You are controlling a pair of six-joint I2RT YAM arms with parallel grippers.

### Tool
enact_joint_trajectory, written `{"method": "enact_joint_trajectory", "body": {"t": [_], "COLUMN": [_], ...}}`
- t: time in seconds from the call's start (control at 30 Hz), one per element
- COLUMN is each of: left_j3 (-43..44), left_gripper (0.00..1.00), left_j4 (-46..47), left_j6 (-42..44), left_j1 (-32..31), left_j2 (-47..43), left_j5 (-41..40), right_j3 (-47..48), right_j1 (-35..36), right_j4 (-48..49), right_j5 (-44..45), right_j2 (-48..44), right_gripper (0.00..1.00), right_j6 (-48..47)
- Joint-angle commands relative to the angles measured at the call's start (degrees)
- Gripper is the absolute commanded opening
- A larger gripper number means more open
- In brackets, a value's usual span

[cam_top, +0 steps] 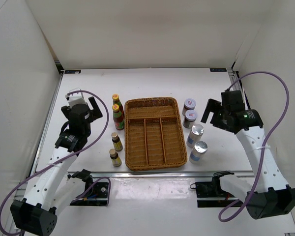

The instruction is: Organize the condiment bottles

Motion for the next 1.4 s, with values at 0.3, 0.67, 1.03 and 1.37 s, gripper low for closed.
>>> {"method": "enact_joint_trajectory", "body": {"t": [0.3, 0.67, 1.03, 1.37], "left_j3": [-0.3, -0.83, -0.83, -1.36], "left_gripper": [1.0, 1.0, 1.0, 1.0], "left_j4": [1.53, 2.06, 2.06, 2.06], "left_j6": [-0.5, -0.5, -0.5, -0.5], "left_j1": [-0.1, -0.1, -0.1, -0.1], "left_j2": [-1.12, -1.12, -1.12, -1.12], "left_j5": [-0.46, -0.99, -1.51, -2.04], "right_j3": [-6.33, -7.48, -8.01, -8.72], "right_j1": [6.96, 11.01, 11.54, 11.54], "right_j4": [-2.53, 1.6, 6.87, 8.2], "right_j5": [-2.18, 0.36, 4.5, 2.39], "right_j2": [-5.51, 0.82, 8.46, 8.65], "right_gripper": [1.0, 1.0, 0.98, 0.59], "right_j6": [9.2, 8.05, 5.42, 4.63]}}
